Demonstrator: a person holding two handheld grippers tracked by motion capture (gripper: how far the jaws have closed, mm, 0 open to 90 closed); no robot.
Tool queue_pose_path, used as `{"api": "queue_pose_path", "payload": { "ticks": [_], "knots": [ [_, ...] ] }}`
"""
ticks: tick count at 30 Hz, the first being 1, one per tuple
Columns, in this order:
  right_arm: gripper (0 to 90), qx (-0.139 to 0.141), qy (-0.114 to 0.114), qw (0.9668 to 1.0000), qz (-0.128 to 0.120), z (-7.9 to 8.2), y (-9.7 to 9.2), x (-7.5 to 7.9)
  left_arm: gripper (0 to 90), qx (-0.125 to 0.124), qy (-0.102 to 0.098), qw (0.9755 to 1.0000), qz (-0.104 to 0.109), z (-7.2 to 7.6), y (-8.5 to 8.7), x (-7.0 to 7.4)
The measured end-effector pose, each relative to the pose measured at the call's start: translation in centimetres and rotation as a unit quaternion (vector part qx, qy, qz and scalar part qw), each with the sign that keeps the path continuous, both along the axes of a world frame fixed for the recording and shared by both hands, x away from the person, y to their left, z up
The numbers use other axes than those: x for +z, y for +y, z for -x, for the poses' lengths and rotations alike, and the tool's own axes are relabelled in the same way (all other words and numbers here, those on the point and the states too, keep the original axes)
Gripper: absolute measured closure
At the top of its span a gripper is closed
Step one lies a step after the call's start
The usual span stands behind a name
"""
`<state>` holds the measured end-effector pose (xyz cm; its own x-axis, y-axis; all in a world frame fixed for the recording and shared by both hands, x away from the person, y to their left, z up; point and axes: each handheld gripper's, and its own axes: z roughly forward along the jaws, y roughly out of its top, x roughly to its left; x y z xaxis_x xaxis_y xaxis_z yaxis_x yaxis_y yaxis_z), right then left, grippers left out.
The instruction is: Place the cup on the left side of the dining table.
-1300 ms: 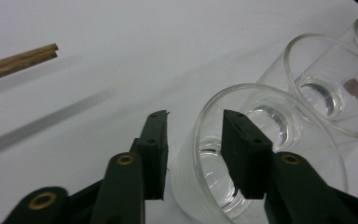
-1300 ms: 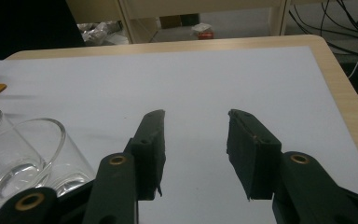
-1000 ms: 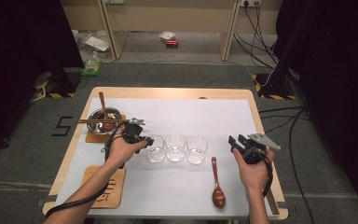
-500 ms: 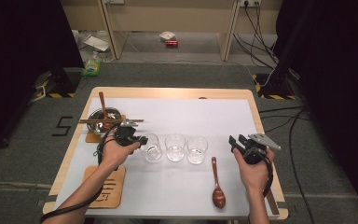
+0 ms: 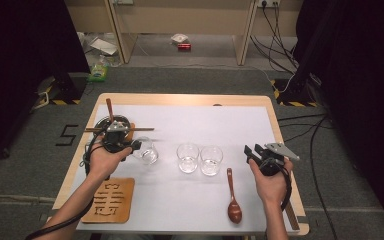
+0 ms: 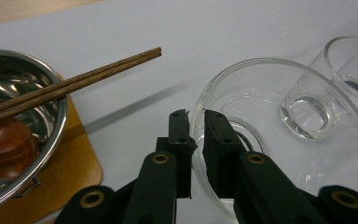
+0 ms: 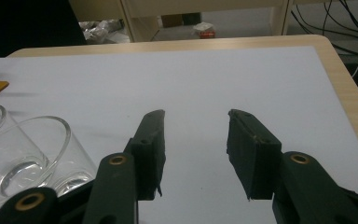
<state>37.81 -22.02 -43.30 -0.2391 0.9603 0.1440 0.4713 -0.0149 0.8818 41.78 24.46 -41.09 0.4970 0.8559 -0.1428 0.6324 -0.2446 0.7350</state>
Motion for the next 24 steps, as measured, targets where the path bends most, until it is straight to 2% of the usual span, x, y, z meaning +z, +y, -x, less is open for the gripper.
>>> {"api": "queue_pose_path", "payload": {
  "ticks": [1, 9, 10, 15, 18, 24],
  "knots": [
    [57.0, 0.001, 0.001, 1.0, 0.001, 0.0, 0.0, 0.0, 81.4, 0.005, -0.005, 1.0, 0.002, 0.0, 0.2, -0.1],
    [57.1, 0.002, -0.002, 1.0, 0.0, 0.0, 0.1, 0.0, 81.4, 0.017, 0.001, 0.9998, -0.003, 0.1, 1.8, 0.0],
    [57.1, 0.002, -0.002, 1.0, 0.001, 0.0, 0.1, 0.0, 81.4, 0.023, -0.004, 0.9997, -0.002, 0.1, 1.9, -0.1],
    [57.0, 0.0, -0.001, 1.0, 0.001, 0.0, 0.1, 0.0, 81.4, 0.027, 0.006, 0.9996, -0.01, 0.0, 2.9, -0.3],
    [57.0, 0.001, 0.001, 1.0, 0.0, 0.0, 0.1, 0.0, 81.5, 0.039, 0.0, 0.9991, -0.012, -0.2, 3.2, -0.6],
    [57.0, 0.002, 0.0, 1.0, -0.001, 0.0, 0.3, -0.1, 81.5, 0.038, 0.023, 0.9987, -0.024, -0.4, 4.0, -1.2]
  ]
}}
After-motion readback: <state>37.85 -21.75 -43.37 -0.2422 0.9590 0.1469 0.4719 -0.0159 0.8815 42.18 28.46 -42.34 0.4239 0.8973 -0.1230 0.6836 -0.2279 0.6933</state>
